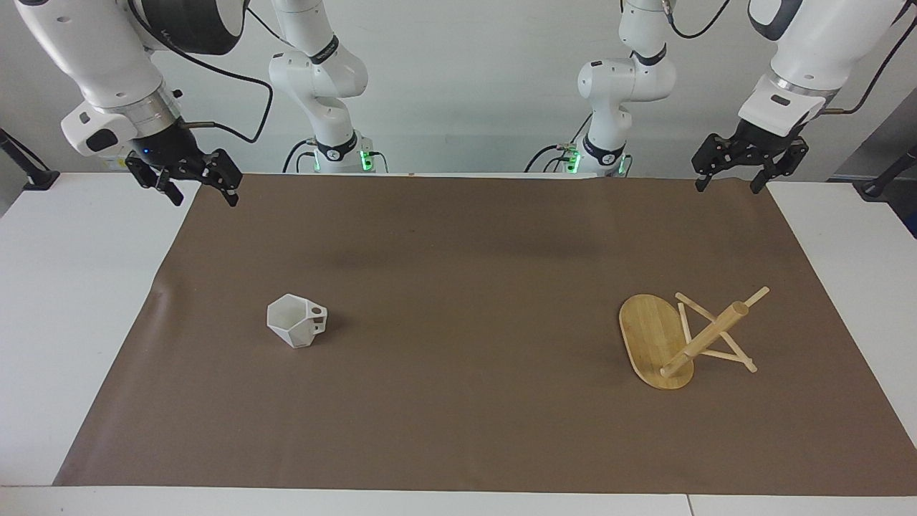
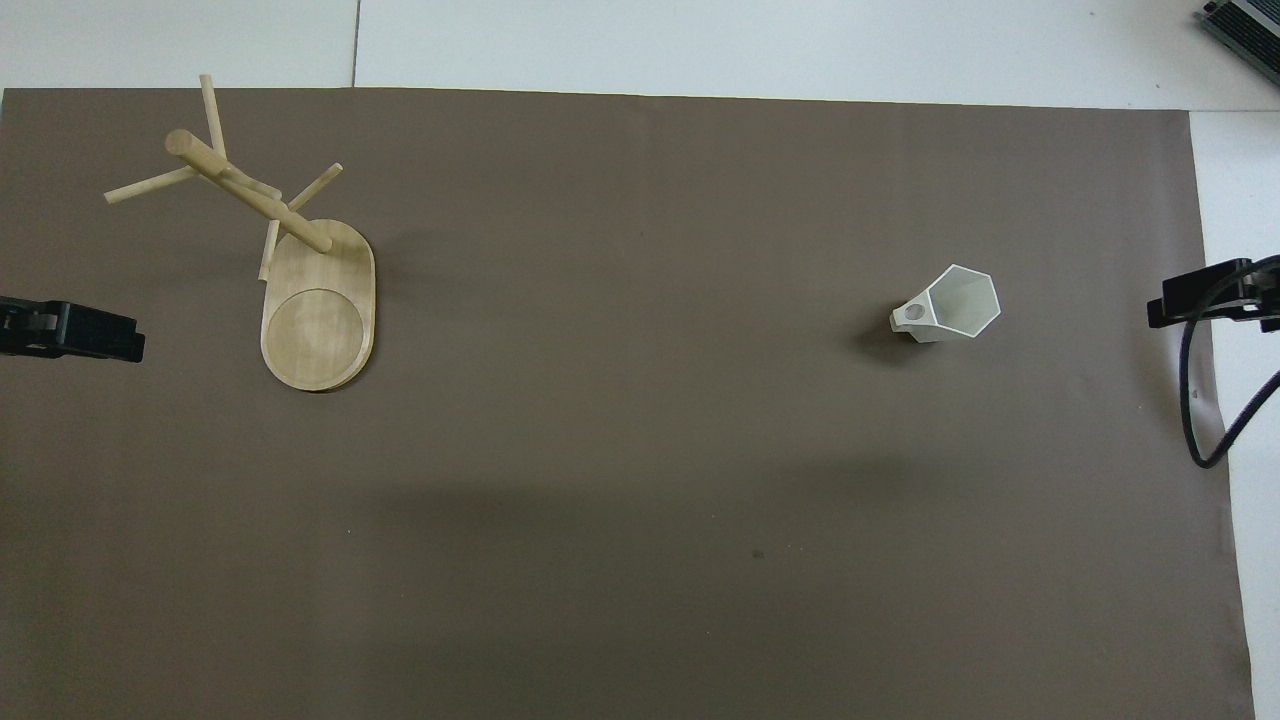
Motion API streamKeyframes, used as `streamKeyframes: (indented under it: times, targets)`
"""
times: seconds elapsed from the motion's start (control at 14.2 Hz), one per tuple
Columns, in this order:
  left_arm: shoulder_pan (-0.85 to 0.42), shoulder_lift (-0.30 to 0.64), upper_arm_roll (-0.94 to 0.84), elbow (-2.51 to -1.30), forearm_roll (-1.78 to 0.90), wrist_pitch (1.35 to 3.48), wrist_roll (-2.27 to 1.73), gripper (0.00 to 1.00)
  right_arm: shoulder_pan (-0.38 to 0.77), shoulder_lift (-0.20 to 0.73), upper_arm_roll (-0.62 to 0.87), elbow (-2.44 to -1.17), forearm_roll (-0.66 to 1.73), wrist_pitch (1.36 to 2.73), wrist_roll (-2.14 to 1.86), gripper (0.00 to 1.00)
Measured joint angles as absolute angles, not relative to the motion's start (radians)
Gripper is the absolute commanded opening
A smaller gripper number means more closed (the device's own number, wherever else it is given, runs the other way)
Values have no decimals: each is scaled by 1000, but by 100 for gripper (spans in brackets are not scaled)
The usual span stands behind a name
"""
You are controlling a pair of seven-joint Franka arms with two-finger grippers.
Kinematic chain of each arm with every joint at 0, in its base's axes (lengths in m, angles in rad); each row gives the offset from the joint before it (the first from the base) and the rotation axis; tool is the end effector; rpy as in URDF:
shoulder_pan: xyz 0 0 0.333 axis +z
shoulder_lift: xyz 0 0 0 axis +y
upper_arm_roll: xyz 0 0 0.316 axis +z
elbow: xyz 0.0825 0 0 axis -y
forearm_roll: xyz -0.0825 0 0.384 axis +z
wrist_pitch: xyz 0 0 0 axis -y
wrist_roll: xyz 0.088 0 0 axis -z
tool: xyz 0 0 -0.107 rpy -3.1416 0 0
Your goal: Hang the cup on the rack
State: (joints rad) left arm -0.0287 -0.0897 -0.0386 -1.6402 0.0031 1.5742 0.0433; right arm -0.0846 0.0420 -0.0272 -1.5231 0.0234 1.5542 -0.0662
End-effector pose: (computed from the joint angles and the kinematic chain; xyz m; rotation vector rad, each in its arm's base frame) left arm 0.5254 -0.0361 0.6405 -3.1303 0.1731 -0.0372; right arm 0.5628 -0.0603 0.6220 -3.1176 0.0707 0.0138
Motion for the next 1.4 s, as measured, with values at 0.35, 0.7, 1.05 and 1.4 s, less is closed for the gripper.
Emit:
streamKeyframes:
  times: [0.35, 0.7, 1.05, 1.4]
  targets:
    - [-29, -90, -39, -1640, 3, 1574, 43, 100, -85, 42, -27, -1523, 23, 1554, -66, 100]
    - [-29, -90, -39, -1640, 3, 1574, 43, 100, -85, 42, -27, -1526, 23, 1554, -66, 100]
    - [-29, -90, -39, -1640, 3, 1574, 43, 100, -85, 29, -27, -1581, 23, 1634, -66, 100]
    - [-29, -90, -39, -1640, 3, 1574, 43, 100, -85, 6, -27, -1656, 23, 1758, -66, 100]
